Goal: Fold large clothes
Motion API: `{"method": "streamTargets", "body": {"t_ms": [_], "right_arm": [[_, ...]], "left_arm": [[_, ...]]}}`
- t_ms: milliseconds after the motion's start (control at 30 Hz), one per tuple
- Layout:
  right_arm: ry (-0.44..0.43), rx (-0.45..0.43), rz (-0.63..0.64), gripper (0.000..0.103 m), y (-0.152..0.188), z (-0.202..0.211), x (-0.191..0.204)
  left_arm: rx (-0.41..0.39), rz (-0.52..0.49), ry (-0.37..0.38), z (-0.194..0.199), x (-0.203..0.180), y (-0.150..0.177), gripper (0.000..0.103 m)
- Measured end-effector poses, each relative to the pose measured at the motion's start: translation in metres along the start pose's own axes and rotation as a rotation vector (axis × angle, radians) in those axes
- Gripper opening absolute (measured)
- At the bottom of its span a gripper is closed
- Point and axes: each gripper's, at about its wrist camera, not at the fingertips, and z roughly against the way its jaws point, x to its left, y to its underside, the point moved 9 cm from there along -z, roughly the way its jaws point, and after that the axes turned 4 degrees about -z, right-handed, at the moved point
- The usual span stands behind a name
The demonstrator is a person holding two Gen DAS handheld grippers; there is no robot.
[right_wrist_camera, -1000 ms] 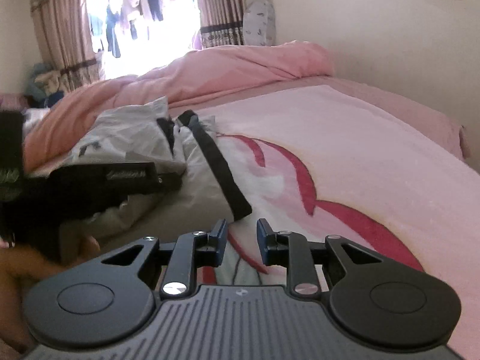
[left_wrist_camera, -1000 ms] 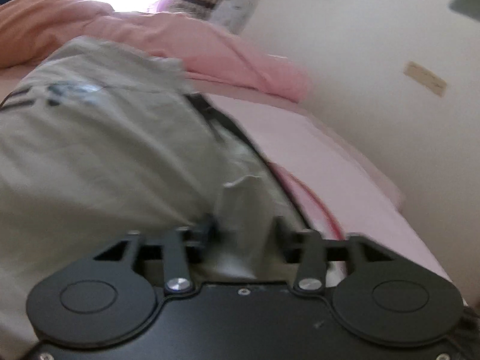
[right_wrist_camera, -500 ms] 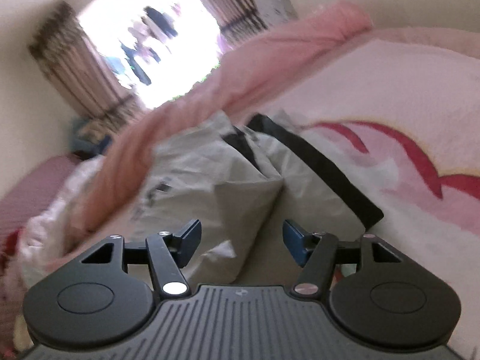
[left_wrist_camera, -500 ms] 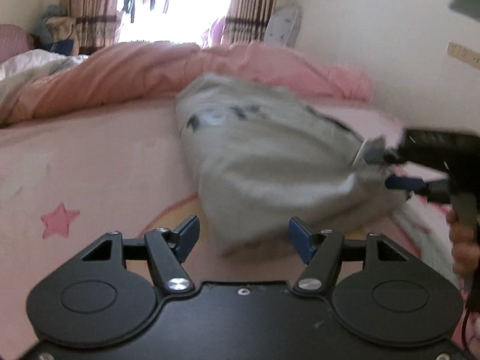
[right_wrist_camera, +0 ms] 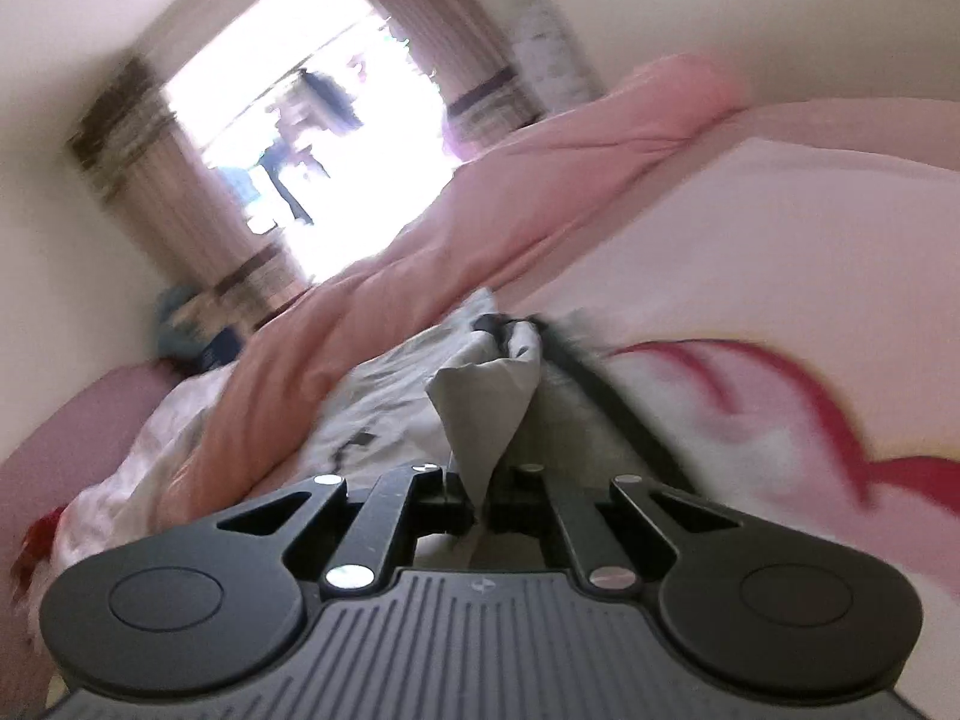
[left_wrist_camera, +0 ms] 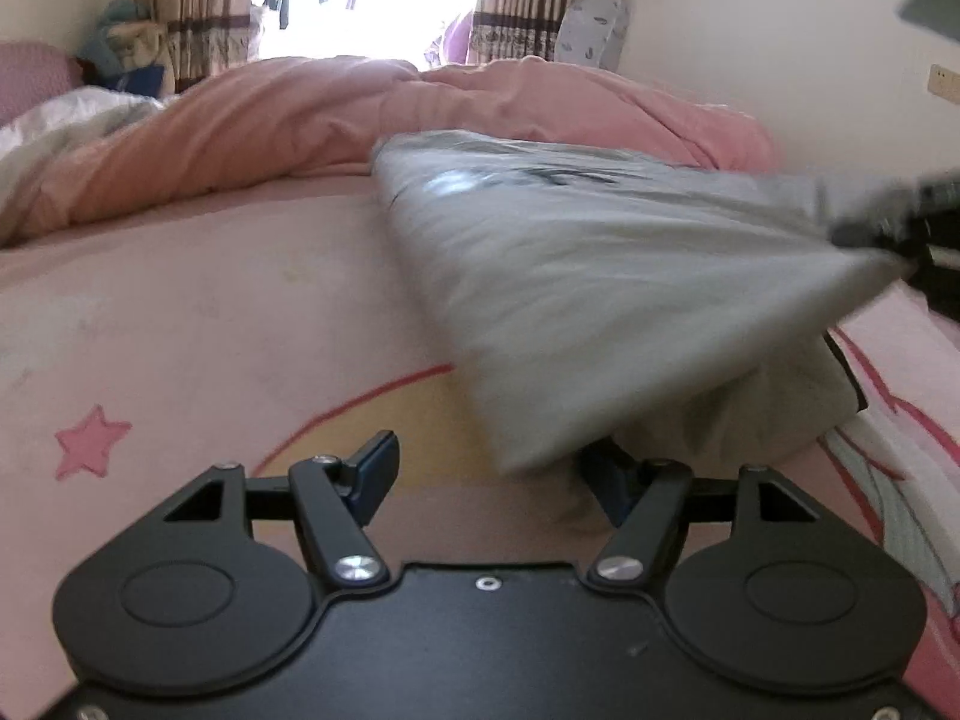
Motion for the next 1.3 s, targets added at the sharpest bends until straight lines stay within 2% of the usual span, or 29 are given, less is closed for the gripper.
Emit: {"method": "streamTargets", "body": {"t_ms": [133, 233, 333, 367, 467, 500, 567, 633, 700, 733, 800, 900, 967, 1033, 1067, 1100, 1167, 1233, 1300], "right_arm": [[0.025, 0.122, -0.078, 0.003, 0.03, -0.031, -0.058], [0.003, 0.081, -0.036, 0.004, 0.043, -0.032, -0.062], [-0.011, 0.097, -0.035, 0.005, 0.044, -0.03, -0.059], [-0.017, 0.111, -0.034, 0.008, 0.042, -0.028, -0.058], [0.011, 0.106, 0.019, 0.028, 0.024, -0.009, -0.06], [0.032, 0.078, 0.045, 0.039, 0.017, 0.003, -0.061], [0.058, 0.019, 0.091, 0.047, 0.006, 0.017, -0.059], [0.066, -0.051, 0.155, 0.046, -0.003, 0.033, -0.048], [0.031, -0.089, 0.257, 0.043, -0.005, 0.042, -0.025], [0.021, -0.086, 0.305, 0.041, -0.002, 0.04, -0.013], [0.013, -0.055, 0.367, 0.031, 0.007, 0.028, 0.002], [0.049, 0.016, 0.382, 0.025, 0.021, 0.003, 0.001], [0.101, 0.055, 0.372, 0.021, 0.028, -0.014, -0.012], [0.121, 0.096, 0.351, 0.011, 0.034, -0.027, -0.025], [0.123, 0.101, 0.344, 0.002, 0.037, -0.03, -0.032], [0.119, 0.097, 0.344, 0.0, 0.039, -0.034, -0.035], [0.102, 0.094, 0.33, 0.0, 0.039, -0.037, -0.038], [0.093, 0.104, 0.322, 0.0, 0.038, -0.039, -0.037], [0.093, 0.126, 0.33, 0.0, 0.036, -0.035, -0.033]], "left_arm": [[0.001, 0.004, -0.015, -0.01, 0.003, 0.006, 0.072], [0.009, 0.012, -0.018, -0.016, 0.01, 0.01, 0.077], [0.018, 0.029, -0.001, -0.015, 0.017, 0.014, 0.077], [0.02, 0.049, 0.011, -0.015, 0.019, 0.015, 0.077], [0.037, 0.035, 0.033, 0.0, 0.018, 0.008, 0.076], [0.038, 0.004, 0.033, 0.011, 0.017, 0.007, 0.075], [0.023, -0.05, -0.012, 0.034, 0.02, 0.007, 0.073], [-0.024, -0.078, -0.033, 0.059, 0.02, -0.002, 0.073], [-0.087, -0.054, -0.016, 0.075, 0.015, -0.018, 0.073], [-0.116, -0.046, 0.011, 0.078, 0.01, -0.027, 0.073], [-0.142, -0.046, 0.051, 0.074, -0.003, -0.04, 0.073], [-0.118, -0.072, 0.109, 0.05, -0.023, -0.041, 0.073], [-0.065, -0.1, 0.096, 0.028, -0.03, -0.032, 0.07], [0.006, -0.087, 0.084, 0.007, -0.028, -0.016, 0.07], [0.031, -0.057, 0.094, -0.002, -0.024, -0.009, 0.071], [0.066, -0.003, 0.115, -0.011, -0.019, 0.002, 0.073], [0.057, 0.062, 0.152, -0.019, -0.01, 0.009, 0.075], [0.039, 0.022, 0.146, -0.018, -0.012, 0.009, 0.075], [0.062, 0.024, 0.149, -0.015, -0.013, 0.006, 0.075]]}}
